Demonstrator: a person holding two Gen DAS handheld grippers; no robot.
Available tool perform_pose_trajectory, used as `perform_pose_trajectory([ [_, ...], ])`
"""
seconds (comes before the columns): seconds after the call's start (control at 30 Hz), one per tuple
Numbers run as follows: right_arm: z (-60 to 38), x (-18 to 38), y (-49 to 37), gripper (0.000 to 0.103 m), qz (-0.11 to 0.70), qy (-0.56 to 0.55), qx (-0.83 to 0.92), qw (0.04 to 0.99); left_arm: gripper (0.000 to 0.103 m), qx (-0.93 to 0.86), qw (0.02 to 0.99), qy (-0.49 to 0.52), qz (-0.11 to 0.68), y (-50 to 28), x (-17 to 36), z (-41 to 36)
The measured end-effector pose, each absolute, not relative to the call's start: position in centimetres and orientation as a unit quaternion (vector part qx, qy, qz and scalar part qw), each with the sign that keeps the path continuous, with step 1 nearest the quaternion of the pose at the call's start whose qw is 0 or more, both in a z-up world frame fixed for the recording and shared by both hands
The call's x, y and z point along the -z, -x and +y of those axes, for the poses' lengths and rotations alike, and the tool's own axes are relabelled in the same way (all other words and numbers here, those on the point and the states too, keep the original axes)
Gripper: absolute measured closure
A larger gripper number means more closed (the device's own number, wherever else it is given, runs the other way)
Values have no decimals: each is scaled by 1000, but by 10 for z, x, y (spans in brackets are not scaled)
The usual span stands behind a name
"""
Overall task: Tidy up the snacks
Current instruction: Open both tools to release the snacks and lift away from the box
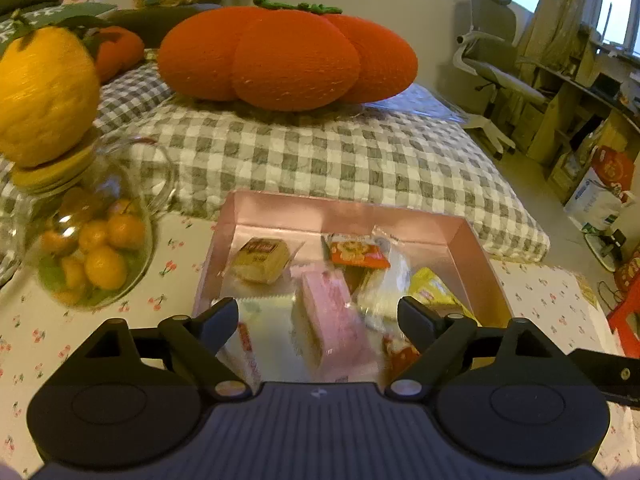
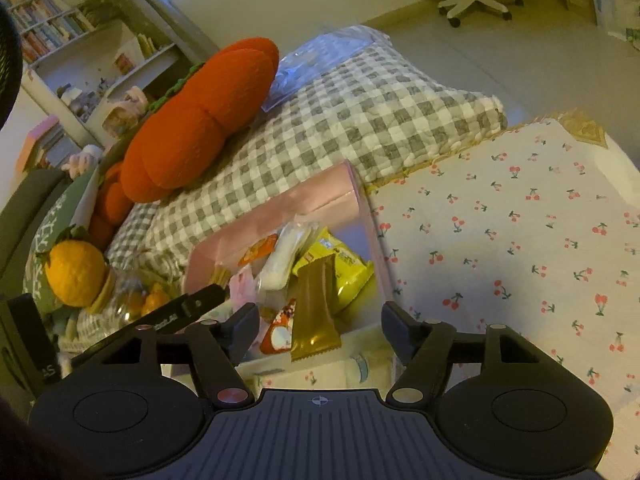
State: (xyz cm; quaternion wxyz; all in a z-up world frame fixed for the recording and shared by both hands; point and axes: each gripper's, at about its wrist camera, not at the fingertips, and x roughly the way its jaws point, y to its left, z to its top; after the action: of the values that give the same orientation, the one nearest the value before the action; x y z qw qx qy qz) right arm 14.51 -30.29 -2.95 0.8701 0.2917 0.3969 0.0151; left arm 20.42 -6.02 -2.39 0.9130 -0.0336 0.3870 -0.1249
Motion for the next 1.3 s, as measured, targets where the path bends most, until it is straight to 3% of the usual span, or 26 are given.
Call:
perform_pose_trajectory([
  [0.43,-295,13,-111,33,413,-259,-18,873,6,132,905,30,403,-159,17,-43],
  [0.6,-292,8,-97,24,415,-247,-20,875,5,131,901,27,412,-141,15,-36],
  [1.03,-276,2,-71,24,429,-161,-36,888,1,131,895,48,424,-106,11,-8],
  [1.3,-272,12,-58,21,442,-124,-45,887,1,146,896,10,419,-87,17,-2],
])
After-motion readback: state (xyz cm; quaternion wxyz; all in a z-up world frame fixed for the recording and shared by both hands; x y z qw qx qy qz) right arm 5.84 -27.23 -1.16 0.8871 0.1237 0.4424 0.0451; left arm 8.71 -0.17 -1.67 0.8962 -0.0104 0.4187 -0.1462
